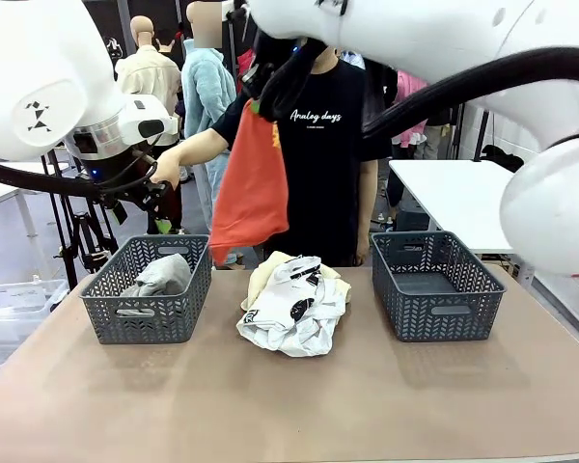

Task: Sort the tops and bottoms.
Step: Sort the clothes according to human instructions.

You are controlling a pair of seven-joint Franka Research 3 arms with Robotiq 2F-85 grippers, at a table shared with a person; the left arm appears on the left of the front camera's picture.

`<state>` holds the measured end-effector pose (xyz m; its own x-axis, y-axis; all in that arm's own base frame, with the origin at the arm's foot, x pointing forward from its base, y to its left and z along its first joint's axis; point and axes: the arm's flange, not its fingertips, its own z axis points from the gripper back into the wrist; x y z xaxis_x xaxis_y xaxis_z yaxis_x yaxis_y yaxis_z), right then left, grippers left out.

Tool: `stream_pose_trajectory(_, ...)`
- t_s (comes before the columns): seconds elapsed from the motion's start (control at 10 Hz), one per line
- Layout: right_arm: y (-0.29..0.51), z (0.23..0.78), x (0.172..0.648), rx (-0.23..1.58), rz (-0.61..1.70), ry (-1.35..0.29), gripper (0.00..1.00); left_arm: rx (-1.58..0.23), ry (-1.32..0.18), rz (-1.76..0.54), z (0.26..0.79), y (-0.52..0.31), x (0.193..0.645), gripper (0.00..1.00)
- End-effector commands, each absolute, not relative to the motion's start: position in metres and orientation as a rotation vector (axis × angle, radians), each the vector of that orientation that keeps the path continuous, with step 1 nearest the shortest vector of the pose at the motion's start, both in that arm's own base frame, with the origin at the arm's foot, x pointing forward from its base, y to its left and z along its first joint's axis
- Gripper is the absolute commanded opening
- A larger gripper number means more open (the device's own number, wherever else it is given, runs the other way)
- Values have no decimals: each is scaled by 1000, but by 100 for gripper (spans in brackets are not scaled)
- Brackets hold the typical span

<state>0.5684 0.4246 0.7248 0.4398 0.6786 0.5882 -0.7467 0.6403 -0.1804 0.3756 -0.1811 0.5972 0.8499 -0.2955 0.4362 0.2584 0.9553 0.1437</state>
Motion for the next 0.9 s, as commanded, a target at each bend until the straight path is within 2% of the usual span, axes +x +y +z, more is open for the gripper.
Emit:
stream_pose_trajectory(0.0, 411, 741, 561, 74, 865, -693, 0, 96, -486, -282, 596, -179, 375, 85)
stream_pose_trajectory(0.4, 418, 732, 569, 100, 880, -686, 0, 96, -486, -282, 596, -179, 375, 85)
stream_pose_trajectory(0.8, 453, 698, 622, 377, 900, -688, 0, 96, -486, -282, 596, -179, 375, 85)
